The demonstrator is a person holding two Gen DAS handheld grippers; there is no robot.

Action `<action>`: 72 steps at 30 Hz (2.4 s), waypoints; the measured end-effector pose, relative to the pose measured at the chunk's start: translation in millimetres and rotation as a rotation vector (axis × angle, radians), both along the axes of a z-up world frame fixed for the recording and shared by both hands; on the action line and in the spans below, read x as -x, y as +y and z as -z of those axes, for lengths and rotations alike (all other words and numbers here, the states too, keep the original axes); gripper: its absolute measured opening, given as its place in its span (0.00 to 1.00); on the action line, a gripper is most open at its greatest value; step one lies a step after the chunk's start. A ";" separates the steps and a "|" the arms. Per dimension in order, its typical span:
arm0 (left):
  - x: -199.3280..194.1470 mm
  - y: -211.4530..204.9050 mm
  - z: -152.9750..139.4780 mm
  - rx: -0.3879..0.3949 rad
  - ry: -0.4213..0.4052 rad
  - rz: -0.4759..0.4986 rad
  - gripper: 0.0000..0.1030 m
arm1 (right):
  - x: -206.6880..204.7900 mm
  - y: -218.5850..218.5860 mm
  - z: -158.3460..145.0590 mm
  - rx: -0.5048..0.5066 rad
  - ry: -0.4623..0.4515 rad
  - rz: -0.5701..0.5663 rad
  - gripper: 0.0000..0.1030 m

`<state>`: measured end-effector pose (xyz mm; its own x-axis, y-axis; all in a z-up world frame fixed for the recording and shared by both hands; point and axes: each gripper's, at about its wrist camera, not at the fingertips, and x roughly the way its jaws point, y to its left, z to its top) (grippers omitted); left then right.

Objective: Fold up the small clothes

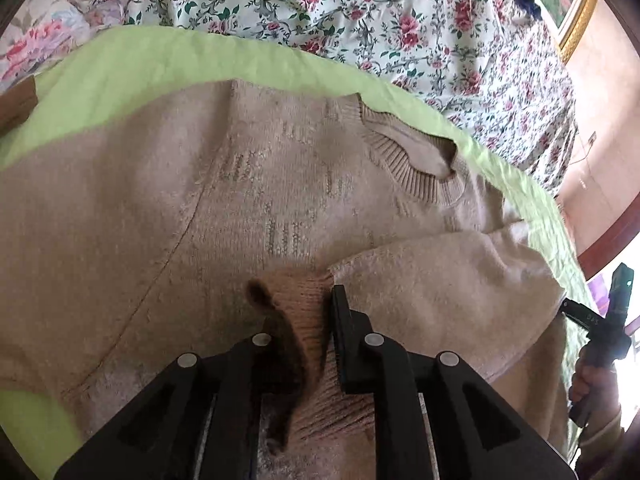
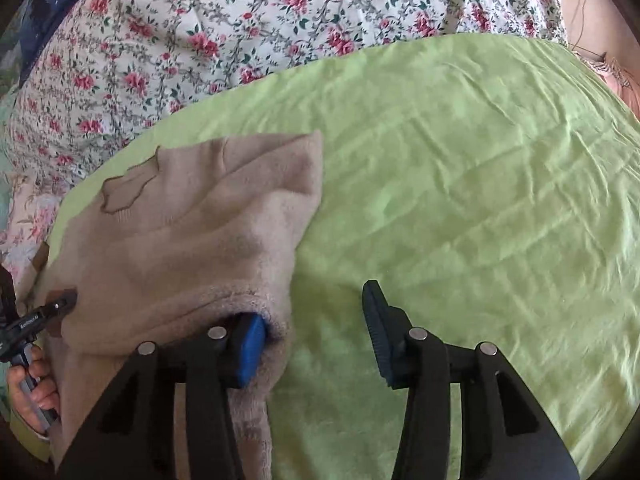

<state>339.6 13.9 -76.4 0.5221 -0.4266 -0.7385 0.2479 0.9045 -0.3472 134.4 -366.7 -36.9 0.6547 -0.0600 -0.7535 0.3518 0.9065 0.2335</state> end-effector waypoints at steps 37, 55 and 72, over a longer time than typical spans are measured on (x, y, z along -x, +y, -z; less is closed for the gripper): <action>45.4 8.5 -5.4 -0.067 -0.024 0.023 0.22 | 1.7 8.9 -22.0 -0.228 -0.044 -0.063 0.52; 152.1 100.5 -64.9 -0.050 -0.095 -0.089 0.49 | 164.8 71.0 18.9 -0.187 0.094 -0.159 0.52; -34.7 181.8 -68.2 -0.658 -0.136 -0.303 0.82 | 193.4 53.5 -2.3 -0.178 0.082 -0.112 0.08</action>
<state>374.4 195.7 -8.2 0.6522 0.2603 -0.7120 -0.0437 0.9506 0.3074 -59.0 -313.2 -34.6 0.5855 0.1486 -0.7969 0.2760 0.8878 0.3683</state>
